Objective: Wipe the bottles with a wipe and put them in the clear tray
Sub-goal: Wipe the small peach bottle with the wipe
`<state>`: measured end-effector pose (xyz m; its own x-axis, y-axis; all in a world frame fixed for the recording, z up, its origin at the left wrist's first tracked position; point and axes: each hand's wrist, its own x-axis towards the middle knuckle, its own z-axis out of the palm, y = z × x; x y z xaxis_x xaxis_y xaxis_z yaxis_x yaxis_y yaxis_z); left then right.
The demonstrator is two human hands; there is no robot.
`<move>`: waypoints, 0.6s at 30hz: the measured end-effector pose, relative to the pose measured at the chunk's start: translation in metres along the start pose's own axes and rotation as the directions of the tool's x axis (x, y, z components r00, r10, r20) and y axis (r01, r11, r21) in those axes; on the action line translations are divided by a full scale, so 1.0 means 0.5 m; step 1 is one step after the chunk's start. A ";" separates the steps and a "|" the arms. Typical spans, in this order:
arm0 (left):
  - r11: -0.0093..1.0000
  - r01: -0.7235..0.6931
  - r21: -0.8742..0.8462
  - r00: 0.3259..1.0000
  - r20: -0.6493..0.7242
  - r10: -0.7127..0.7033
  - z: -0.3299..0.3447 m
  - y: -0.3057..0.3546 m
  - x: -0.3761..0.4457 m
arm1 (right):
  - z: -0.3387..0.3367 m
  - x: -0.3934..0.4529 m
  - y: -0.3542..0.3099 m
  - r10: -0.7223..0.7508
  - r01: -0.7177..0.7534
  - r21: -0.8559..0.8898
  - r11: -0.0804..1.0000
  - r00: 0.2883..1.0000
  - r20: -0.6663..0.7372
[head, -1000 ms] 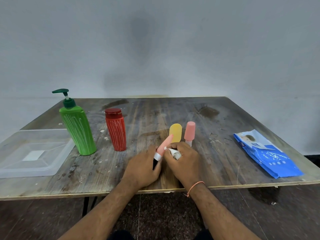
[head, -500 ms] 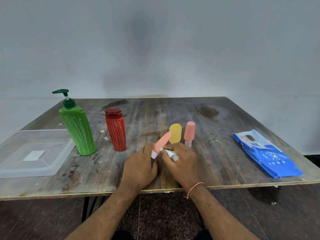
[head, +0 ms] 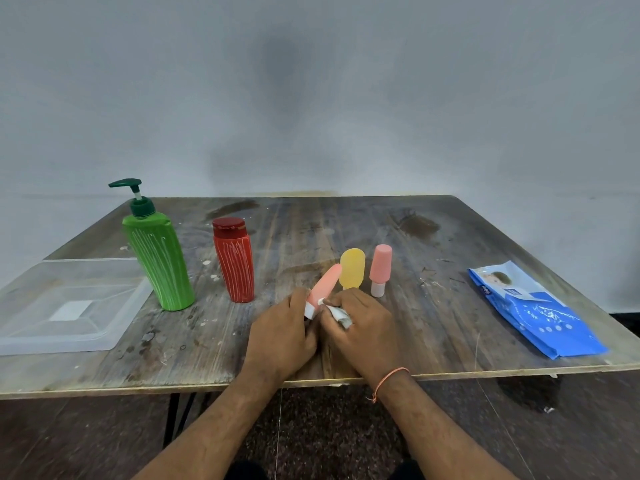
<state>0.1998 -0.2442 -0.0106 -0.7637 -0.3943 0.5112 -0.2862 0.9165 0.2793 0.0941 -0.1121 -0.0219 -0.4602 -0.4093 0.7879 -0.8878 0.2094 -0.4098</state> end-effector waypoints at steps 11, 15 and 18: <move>0.998 -0.041 -0.051 0.999 0.025 0.042 0.016 -0.017 0.005 | -0.016 0.005 -0.008 0.155 -0.155 0.067 0.986 0.988 -0.009; 0.994 -0.043 -0.100 0.995 0.090 0.052 0.021 -0.024 0.008 | -0.019 0.008 -0.008 0.214 -0.210 0.087 0.974 0.976 -0.029; 0.985 -0.027 -0.171 0.988 0.148 0.052 0.022 -0.029 0.013 | -0.019 0.010 -0.010 0.282 -0.277 0.117 0.954 0.959 -0.029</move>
<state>0.1927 -0.2594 -0.0204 -0.8549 -0.3316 0.3991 -0.1630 0.9018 0.4002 0.0961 -0.1065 -0.0116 -0.6919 -0.3075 0.6532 -0.7188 0.2089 -0.6631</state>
